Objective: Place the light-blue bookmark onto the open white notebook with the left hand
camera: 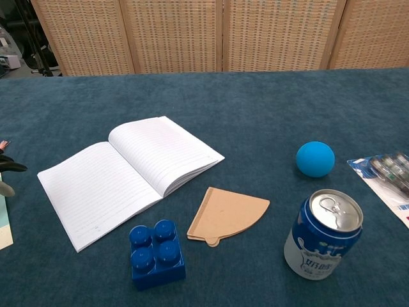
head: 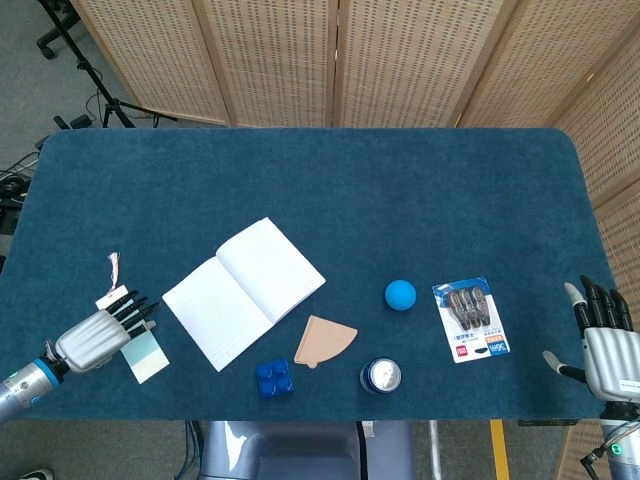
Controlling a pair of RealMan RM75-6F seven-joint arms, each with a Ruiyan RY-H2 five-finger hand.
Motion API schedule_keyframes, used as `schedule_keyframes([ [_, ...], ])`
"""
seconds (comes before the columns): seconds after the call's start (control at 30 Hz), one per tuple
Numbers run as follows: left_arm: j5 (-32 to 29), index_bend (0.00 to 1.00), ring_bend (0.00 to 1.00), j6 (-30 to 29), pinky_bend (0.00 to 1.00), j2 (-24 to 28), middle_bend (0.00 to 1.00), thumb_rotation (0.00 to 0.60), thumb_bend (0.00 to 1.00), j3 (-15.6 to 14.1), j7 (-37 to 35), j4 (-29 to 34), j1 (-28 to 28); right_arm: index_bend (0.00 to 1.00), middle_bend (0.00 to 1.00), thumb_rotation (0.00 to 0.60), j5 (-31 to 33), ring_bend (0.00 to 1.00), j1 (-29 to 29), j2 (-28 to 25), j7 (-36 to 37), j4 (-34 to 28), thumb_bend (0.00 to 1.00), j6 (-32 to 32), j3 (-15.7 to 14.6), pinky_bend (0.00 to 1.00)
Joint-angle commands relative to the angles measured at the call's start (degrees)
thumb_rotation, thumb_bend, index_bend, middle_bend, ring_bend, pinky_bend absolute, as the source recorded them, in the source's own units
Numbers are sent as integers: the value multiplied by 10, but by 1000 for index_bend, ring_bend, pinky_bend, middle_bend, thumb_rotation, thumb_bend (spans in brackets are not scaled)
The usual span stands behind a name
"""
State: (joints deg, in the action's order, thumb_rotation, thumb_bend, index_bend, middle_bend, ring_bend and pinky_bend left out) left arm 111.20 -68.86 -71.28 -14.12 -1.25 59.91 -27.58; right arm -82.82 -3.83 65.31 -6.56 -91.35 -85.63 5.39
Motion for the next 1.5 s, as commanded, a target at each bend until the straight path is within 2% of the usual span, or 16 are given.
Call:
schedule_keyframes([
  [0.03,-1,238,0,0,0,-2,0,600,169,-1,3,-2,0,0,0,600,0,0,0,0,0,0,156,0,0,0],
  [1.5,-30,297,0,-15,0,-46,0,600,203,-7,14,-47,15,0,0,600,-3,0,1,-1,10,2,156,-3,1,0],
])
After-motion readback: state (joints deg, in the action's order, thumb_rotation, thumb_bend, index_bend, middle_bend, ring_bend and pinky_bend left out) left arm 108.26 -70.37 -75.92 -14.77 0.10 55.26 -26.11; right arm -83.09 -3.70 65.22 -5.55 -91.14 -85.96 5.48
